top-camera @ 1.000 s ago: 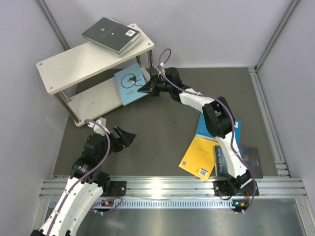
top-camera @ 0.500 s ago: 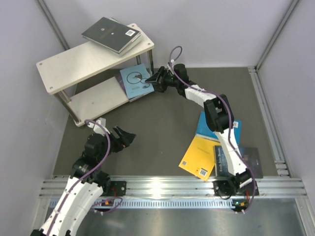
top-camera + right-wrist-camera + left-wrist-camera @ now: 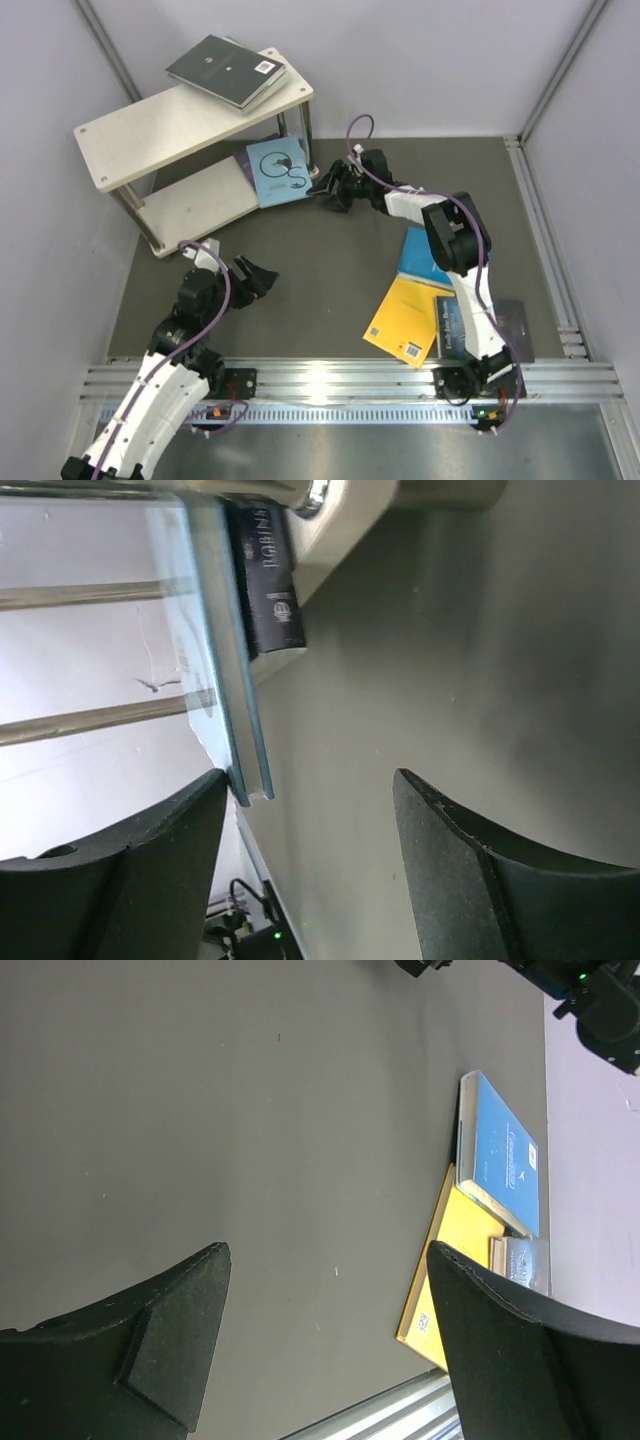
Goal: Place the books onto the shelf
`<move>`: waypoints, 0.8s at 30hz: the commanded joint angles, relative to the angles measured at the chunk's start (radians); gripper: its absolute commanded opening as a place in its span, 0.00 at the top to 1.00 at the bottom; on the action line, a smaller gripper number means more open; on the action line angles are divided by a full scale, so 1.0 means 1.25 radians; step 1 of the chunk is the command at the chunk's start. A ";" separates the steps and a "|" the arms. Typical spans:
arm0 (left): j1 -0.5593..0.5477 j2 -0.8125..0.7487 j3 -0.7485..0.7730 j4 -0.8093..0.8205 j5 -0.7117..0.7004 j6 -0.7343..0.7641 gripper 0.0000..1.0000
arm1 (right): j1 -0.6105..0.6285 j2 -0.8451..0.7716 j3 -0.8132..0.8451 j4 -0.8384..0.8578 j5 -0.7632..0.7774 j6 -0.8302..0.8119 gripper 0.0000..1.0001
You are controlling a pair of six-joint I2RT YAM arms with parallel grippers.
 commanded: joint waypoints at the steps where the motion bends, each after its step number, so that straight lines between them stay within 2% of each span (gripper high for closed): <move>1: 0.003 0.008 -0.004 0.058 -0.005 0.003 0.16 | -0.020 -0.098 0.010 -0.026 0.028 -0.080 0.34; 4: 0.003 0.022 -0.005 0.076 -0.001 0.002 0.16 | -0.027 -0.133 -0.020 -0.040 0.033 -0.101 0.36; 8: 0.003 0.030 -0.010 0.093 0.005 0.001 0.16 | -0.033 -0.236 -0.142 -0.040 0.062 -0.134 0.50; 11: 0.003 0.034 -0.024 0.117 0.003 0.001 0.16 | -0.026 -0.264 -0.180 -0.032 0.051 -0.143 0.65; 12: 0.003 0.036 -0.026 0.122 0.007 0.000 0.16 | -0.023 -0.267 -0.185 -0.027 0.047 -0.142 0.80; 15: 0.003 0.051 -0.029 0.141 0.014 -0.004 0.17 | -0.012 -0.260 -0.186 -0.017 0.038 -0.134 1.00; 24: 0.003 0.035 -0.018 0.119 0.010 -0.006 0.18 | 0.027 -0.166 -0.089 -0.021 0.035 -0.102 1.00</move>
